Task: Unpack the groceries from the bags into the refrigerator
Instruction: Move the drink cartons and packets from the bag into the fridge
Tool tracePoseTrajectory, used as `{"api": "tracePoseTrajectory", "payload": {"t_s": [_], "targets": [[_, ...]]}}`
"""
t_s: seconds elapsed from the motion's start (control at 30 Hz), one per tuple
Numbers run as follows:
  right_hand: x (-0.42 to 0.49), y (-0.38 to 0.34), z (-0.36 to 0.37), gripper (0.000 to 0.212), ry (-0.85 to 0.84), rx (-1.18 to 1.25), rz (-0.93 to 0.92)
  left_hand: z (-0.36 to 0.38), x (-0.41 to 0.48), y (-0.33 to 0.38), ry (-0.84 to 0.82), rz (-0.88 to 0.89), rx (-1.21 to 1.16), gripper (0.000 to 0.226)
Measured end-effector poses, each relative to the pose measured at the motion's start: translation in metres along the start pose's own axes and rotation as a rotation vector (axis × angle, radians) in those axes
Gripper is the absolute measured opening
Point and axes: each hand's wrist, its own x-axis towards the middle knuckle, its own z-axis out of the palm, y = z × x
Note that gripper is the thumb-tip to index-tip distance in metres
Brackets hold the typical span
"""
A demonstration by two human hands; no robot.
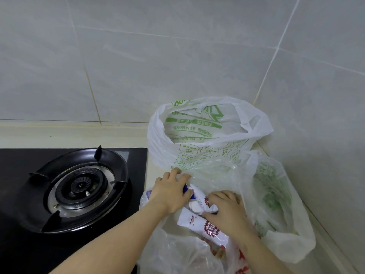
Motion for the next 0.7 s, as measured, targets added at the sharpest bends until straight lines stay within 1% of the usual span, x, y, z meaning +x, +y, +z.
{"api": "tracePoseTrajectory", "payload": {"t_s": [0.07, 0.1, 0.13, 0.17, 0.27, 0.3, 0.37, 0.43, 0.47, 0.5, 0.57, 0.6, 0.63, 0.7], "targets": [[-0.006, 0.004, 0.0, 0.057, 0.014, 0.044, -0.033, 0.003, -0.005, -0.001, 0.098, 0.068, -0.006, 0.045], [-0.009, 0.005, -0.001, 0.062, 0.018, 0.07, -0.042, 0.004, -0.007, 0.0, 0.169, 0.12, -0.013, 0.04], [-0.012, 0.005, 0.0, 0.061, 0.023, 0.083, -0.044, 0.005, -0.01, 0.0, 0.238, 0.157, -0.047, 0.036], [-0.014, 0.003, 0.001, 0.054, 0.031, 0.095, -0.04, 0.006, -0.013, -0.001, 0.31, 0.192, -0.086, 0.031], [-0.022, -0.003, 0.008, 0.027, 0.121, 0.032, -0.016, 0.007, -0.027, -0.002, 0.489, 0.308, -0.097, 0.017], [-0.024, -0.006, 0.009, 0.025, 0.162, -0.019, -0.022, 0.007, -0.034, -0.002, 0.525, 0.347, -0.069, 0.015], [-0.024, -0.011, 0.013, 0.033, 0.213, -0.072, -0.029, 0.007, -0.048, -0.002, 0.546, 0.408, 0.017, 0.019], [-0.025, -0.013, 0.012, 0.032, 0.286, -0.074, -0.014, 0.008, -0.058, -0.003, 0.498, 0.425, 0.056, 0.022], [-0.025, -0.013, 0.012, 0.028, 0.307, -0.079, 0.007, 0.011, -0.061, -0.004, 0.455, 0.423, 0.057, 0.025], [-0.026, -0.013, 0.01, 0.024, 0.323, -0.094, 0.029, 0.013, -0.063, -0.006, 0.379, 0.406, 0.07, 0.03], [-0.029, -0.014, 0.003, 0.024, 0.287, -0.082, 0.087, 0.011, -0.065, -0.004, 0.141, 0.336, 0.154, 0.047], [-0.032, -0.015, 0.0, 0.027, 0.243, -0.061, 0.112, 0.012, -0.066, -0.001, 0.065, 0.319, 0.218, 0.053], [-0.035, -0.014, -0.001, 0.03, 0.211, -0.045, 0.125, 0.011, -0.067, 0.003, -0.007, 0.319, 0.261, 0.057], [-0.042, -0.013, -0.003, 0.031, 0.191, -0.003, 0.136, 0.01, -0.069, 0.012, -0.067, 0.323, 0.285, 0.058]]}}
